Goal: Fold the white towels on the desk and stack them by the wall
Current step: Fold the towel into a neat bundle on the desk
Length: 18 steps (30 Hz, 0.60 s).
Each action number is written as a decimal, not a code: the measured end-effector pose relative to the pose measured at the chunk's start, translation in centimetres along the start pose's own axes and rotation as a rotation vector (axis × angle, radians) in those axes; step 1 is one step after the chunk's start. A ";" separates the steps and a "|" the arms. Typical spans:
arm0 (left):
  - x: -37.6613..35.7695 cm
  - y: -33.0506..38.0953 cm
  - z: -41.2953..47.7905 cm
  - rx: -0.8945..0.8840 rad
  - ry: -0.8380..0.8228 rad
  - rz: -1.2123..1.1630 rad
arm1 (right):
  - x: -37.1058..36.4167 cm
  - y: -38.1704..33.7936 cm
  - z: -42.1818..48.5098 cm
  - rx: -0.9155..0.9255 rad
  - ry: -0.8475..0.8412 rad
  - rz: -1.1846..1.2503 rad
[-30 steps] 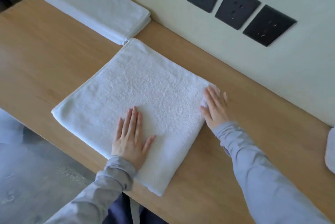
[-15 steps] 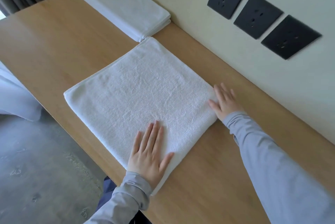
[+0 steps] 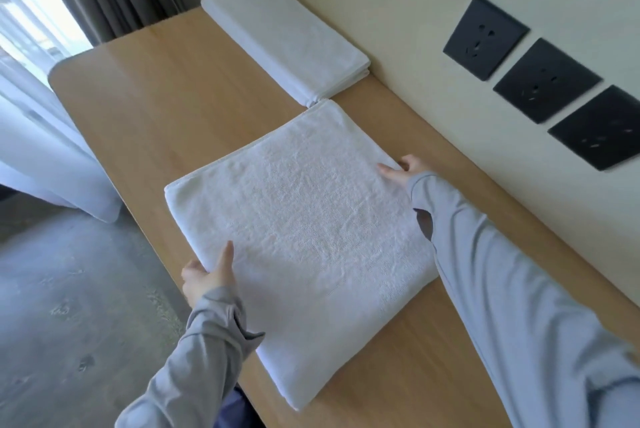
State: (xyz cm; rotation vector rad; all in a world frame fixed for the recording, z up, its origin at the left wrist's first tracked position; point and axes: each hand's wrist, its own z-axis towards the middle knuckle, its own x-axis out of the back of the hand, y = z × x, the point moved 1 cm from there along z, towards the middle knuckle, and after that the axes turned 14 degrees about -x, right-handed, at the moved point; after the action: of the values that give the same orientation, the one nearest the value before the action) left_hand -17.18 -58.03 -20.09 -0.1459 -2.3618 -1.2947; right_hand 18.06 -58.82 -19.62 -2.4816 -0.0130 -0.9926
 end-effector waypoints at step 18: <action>-4.4 11.5 -2.4 -0.802 -0.656 0.365 | 2.7 17.5 -20.8 -0.340 0.333 0.437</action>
State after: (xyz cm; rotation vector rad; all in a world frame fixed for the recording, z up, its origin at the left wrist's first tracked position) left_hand -9.04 -53.06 -11.89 -1.3447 -1.9361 -2.1290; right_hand 9.64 -83.70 -11.98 -2.4082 0.8281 -1.2690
